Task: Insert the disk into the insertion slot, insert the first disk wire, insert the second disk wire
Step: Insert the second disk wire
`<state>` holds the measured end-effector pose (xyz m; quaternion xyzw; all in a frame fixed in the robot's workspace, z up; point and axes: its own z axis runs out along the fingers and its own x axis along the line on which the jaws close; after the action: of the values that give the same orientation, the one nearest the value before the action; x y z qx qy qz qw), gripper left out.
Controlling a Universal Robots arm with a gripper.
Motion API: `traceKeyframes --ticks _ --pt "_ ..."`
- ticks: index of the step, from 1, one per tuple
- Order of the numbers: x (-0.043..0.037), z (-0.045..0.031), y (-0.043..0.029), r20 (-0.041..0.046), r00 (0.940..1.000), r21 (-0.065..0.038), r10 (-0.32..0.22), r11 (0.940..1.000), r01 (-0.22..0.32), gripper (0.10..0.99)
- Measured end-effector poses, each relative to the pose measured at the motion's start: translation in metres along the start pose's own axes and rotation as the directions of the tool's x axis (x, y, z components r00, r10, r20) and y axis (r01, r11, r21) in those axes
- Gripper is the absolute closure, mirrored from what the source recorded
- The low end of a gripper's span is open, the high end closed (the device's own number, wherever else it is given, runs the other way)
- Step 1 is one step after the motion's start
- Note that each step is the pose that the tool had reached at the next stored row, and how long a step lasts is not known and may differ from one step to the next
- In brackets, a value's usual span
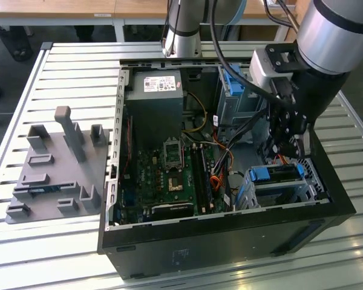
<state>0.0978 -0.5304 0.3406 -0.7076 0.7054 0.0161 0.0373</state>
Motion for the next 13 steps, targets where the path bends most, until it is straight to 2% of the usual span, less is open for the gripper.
traceKeyframes --ticks 2,3,13 --pt "0.0026 0.0 0.0 0.0369 0.9993 0.0 0.001 1.0 -0.001 0.937" --pt "0.0039 0.0001 0.0 0.0488 0.9988 0.0 0.001 1.0 -0.001 0.937" --pt "0.0172 -0.0001 0.0001 0.0505 0.9987 0.0 0.001 1.0 -0.001 0.937"
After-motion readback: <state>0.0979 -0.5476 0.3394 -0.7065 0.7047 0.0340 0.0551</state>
